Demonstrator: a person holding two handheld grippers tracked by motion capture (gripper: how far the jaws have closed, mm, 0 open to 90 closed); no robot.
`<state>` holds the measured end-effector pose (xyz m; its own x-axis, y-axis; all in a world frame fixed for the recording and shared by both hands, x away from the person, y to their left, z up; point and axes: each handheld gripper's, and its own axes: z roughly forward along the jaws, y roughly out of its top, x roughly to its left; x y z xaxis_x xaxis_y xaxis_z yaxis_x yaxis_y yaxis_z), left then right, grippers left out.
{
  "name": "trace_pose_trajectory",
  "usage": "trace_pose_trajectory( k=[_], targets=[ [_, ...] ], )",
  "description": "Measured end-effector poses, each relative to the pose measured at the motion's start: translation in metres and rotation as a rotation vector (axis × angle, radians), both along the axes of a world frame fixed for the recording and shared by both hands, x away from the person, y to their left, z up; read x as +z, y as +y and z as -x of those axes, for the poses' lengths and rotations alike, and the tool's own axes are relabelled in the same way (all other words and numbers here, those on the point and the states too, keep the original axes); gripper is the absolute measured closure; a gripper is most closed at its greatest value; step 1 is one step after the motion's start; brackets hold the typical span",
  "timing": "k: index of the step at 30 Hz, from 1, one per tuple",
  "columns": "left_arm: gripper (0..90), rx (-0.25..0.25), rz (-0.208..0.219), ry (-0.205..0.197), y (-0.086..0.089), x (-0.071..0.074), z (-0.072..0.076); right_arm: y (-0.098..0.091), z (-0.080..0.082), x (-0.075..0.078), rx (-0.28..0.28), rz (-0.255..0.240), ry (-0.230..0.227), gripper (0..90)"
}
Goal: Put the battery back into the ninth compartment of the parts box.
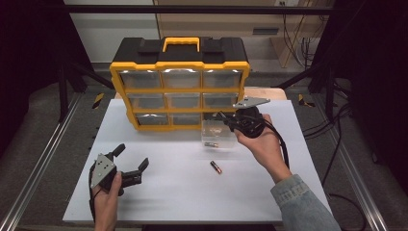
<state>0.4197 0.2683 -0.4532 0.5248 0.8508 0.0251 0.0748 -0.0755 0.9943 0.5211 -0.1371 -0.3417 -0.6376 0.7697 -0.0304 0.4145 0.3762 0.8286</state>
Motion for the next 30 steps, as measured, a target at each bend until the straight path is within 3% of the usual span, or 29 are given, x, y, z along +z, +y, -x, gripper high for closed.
trace_pose_trajectory(
  k=[9,10,13,18,24,30],
  targets=[
    [1.1,0.002,0.006,0.0,0.001,0.0,0.0,0.01,-0.012,-0.013,0.017,0.038,0.028,76.4],
    [1.1,0.001,0.006,0.0,0.001,0.0,0.0,0.012,-0.012,-0.015,0.022,0.041,0.028,74.2],
    [1.1,-0.005,0.0,0.002,-0.001,0.0,-0.001,0.015,-0.012,-0.016,0.014,0.041,0.03,49.5],
    [1.1,-0.003,0.002,0.004,-0.001,0.0,-0.001,0.013,-0.005,-0.011,-0.001,0.048,0.022,29.5],
    [1.1,-0.005,-0.002,0.003,-0.001,-0.001,-0.001,0.009,0.007,-0.003,-0.009,0.032,0.026,16.3],
    [1.1,0.0,0.005,0.001,0.0,0.0,0.0,0.003,0.022,-0.005,-0.033,0.008,0.036,11.5]
  ],
)
